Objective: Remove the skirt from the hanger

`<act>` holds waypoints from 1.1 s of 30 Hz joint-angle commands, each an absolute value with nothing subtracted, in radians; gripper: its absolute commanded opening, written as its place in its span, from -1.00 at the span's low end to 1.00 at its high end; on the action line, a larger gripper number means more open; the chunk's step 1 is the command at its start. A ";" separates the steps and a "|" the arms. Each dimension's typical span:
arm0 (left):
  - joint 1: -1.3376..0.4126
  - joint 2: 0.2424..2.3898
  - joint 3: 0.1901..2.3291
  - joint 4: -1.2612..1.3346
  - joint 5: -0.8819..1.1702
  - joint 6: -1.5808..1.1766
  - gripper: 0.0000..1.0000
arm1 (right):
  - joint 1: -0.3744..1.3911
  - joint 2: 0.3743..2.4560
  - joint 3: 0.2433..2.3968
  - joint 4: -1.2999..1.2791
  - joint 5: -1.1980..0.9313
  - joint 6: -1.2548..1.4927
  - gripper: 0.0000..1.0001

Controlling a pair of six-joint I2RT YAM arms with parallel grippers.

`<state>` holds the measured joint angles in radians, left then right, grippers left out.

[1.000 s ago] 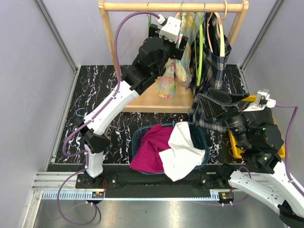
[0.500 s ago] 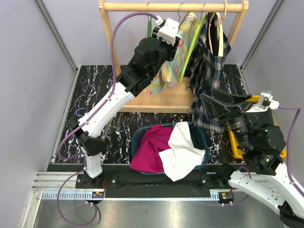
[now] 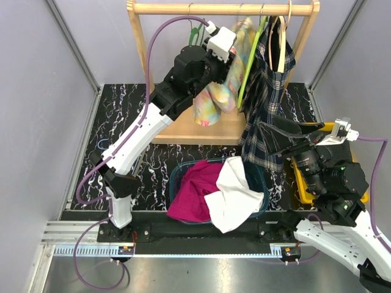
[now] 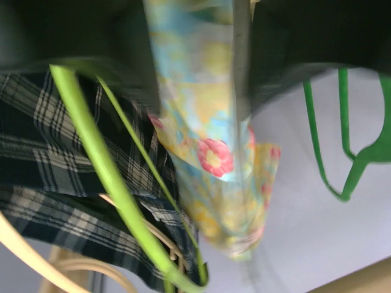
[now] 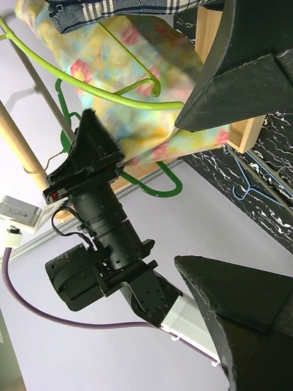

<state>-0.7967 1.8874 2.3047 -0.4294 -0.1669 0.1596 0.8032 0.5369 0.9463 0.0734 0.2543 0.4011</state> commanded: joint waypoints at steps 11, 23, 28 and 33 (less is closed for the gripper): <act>-0.778 1.897 2.397 -0.368 -0.153 0.186 -1.00 | 0.804 0.541 0.973 0.064 0.276 0.413 0.79; -0.795 1.853 2.487 -0.129 -0.324 0.271 -1.00 | 0.805 0.531 0.948 0.049 0.273 0.439 0.79; -0.798 1.718 2.353 -0.164 -0.316 0.241 -1.00 | 0.805 0.526 0.942 0.048 0.268 0.459 0.78; -0.795 1.597 2.194 -0.170 -0.305 0.270 -1.00 | 0.805 0.528 0.933 0.044 0.273 0.468 0.78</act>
<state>-0.7906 1.7199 2.2391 -0.2466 -0.3000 0.2398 0.8032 0.5358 0.9432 0.0467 0.2691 0.4488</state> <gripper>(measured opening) 0.432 0.890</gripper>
